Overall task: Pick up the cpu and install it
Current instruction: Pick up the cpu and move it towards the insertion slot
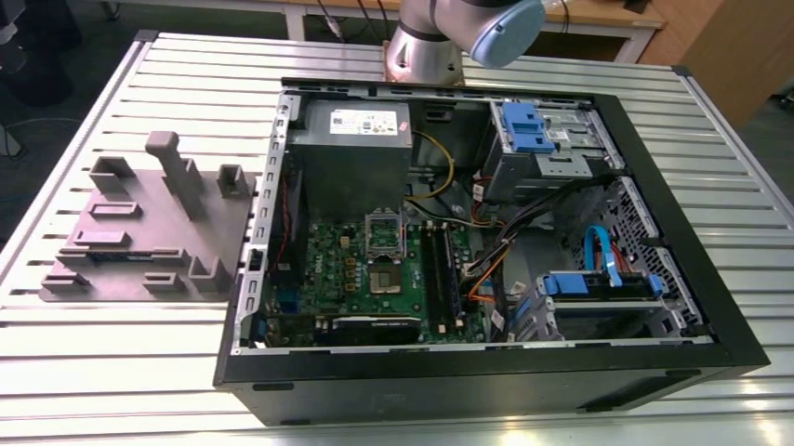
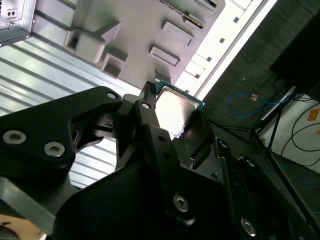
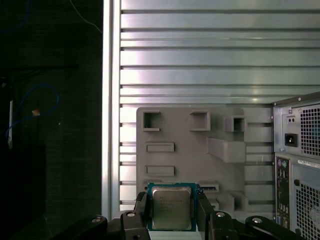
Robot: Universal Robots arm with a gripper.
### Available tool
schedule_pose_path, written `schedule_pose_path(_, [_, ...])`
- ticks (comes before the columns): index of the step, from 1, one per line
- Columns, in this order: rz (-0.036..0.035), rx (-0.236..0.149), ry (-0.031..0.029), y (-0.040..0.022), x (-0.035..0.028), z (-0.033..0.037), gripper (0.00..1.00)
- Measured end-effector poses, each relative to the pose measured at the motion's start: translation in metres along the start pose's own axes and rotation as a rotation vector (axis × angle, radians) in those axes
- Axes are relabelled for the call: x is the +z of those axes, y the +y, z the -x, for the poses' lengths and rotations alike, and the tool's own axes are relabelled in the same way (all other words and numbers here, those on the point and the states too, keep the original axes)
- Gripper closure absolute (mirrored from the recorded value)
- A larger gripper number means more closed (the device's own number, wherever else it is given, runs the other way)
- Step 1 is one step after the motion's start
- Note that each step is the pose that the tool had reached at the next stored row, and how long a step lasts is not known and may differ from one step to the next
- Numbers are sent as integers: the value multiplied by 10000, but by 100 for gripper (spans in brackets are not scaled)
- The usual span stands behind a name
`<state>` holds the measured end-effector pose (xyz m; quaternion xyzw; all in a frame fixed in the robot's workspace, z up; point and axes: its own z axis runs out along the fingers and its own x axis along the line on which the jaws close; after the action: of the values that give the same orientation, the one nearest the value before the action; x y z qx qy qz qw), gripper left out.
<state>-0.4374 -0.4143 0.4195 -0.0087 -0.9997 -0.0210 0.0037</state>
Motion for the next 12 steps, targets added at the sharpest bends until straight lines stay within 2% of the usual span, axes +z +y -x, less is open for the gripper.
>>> schedule_pose_path(12, [0, 0, -1, 2, -49, 0, 53])
